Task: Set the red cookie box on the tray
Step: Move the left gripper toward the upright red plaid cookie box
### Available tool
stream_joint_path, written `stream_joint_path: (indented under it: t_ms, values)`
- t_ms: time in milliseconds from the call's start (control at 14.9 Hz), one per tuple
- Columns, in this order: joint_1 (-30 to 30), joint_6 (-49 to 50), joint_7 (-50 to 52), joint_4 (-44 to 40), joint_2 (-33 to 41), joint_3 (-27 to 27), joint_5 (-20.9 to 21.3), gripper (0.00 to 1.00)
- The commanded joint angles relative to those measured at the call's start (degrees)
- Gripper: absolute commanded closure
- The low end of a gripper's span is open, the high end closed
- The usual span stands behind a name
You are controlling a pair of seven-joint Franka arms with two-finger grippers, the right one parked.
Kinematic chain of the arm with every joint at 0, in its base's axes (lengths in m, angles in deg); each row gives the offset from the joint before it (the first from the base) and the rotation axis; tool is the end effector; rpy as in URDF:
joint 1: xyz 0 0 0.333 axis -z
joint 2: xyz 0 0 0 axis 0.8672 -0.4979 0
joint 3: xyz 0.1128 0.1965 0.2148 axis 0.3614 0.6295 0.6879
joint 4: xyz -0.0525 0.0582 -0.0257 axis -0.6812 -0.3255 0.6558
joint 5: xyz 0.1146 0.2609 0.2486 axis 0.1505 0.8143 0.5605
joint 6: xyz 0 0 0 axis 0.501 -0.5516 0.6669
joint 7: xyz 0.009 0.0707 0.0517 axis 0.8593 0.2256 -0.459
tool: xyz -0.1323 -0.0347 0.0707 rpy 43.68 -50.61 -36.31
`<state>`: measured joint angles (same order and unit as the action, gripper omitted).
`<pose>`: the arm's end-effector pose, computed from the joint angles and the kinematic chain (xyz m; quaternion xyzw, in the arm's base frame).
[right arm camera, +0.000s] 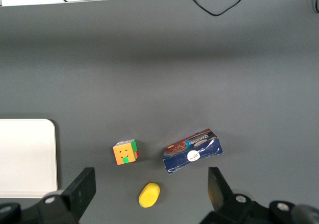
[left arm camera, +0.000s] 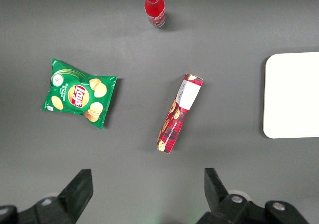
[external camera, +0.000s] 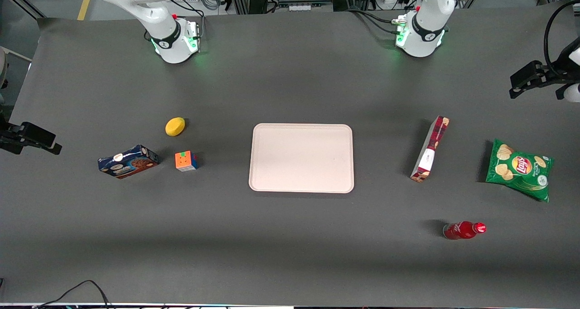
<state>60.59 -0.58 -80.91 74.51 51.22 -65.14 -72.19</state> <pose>0.5095 -0.0039 0.5949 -0.9994 0.0314 0.0017 0.0162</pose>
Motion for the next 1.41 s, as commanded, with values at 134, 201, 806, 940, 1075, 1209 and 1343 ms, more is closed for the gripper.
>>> stream_joint_path:
  t_ms: [134, 201, 806, 940, 1075, 1209, 1343]
  values:
    - [-0.27, 0.28, -0.90, -1.35, -0.64, -0.09, -0.24, 0.00]
    - [-0.27, 0.28, -0.98, -1.26, -0.73, -0.26, -0.15, 0.00]
    - [0.43, -4.53, -6.78, 11.02, -0.55, -1.58, 1.78, 0.00]
    - [0.43, -9.80, -8.18, 16.38, -0.11, -2.02, 2.31, 0.00]
    - [0.34, -15.86, -10.29, 21.47, -0.11, -4.38, 5.02, 0.00]
    - [0.34, -19.65, -10.47, 25.26, 0.06, -5.71, 5.92, 0.00]
    - [0.43, -25.17, -13.53, 28.95, -0.02, -5.98, 6.00, 0.00]
